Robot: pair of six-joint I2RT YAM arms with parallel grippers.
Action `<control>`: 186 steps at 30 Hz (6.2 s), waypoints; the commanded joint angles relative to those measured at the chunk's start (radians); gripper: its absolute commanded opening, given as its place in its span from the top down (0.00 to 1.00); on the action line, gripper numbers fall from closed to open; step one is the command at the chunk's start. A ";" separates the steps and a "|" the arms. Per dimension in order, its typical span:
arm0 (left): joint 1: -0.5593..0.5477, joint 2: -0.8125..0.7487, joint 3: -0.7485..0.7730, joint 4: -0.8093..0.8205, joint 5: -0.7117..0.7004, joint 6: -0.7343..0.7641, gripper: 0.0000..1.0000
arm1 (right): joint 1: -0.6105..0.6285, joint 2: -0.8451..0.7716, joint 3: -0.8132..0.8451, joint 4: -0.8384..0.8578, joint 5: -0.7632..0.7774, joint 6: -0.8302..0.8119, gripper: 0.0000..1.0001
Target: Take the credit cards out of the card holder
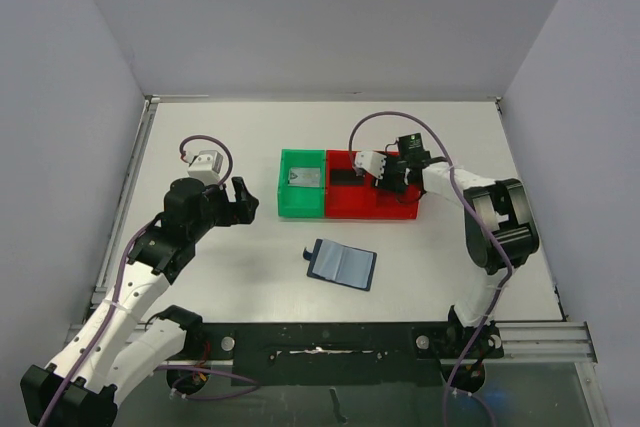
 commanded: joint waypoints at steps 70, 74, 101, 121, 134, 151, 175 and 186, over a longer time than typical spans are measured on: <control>-0.395 0.701 -0.032 0.371 0.325 -0.218 0.76 | 0.675 -0.745 -0.729 0.090 0.529 2.286 0.62; -0.396 0.712 -0.042 0.367 0.323 -0.213 0.89 | 0.674 -0.697 -0.710 0.133 0.507 2.262 0.71; -0.403 0.666 -0.120 0.379 0.312 -0.248 1.00 | 0.667 -0.639 -0.605 0.004 0.494 2.243 0.61; -0.408 0.669 -0.135 0.393 0.314 -0.255 1.00 | 0.669 -0.571 -0.493 -0.099 0.516 2.197 0.62; -0.408 0.666 -0.132 0.383 0.302 -0.267 1.00 | 0.670 -0.548 -0.455 -0.155 0.531 2.202 0.59; -0.409 0.668 -0.144 0.384 0.299 -0.264 1.00 | 0.659 -0.451 -0.460 -0.033 0.457 2.151 0.71; -0.418 0.660 -0.154 0.399 0.293 -0.276 1.00 | 0.645 -0.451 -0.400 0.204 0.269 2.061 0.75; -0.418 0.628 -0.164 0.386 0.278 -0.279 1.00 | 0.650 -0.421 -0.385 0.198 0.251 2.054 0.73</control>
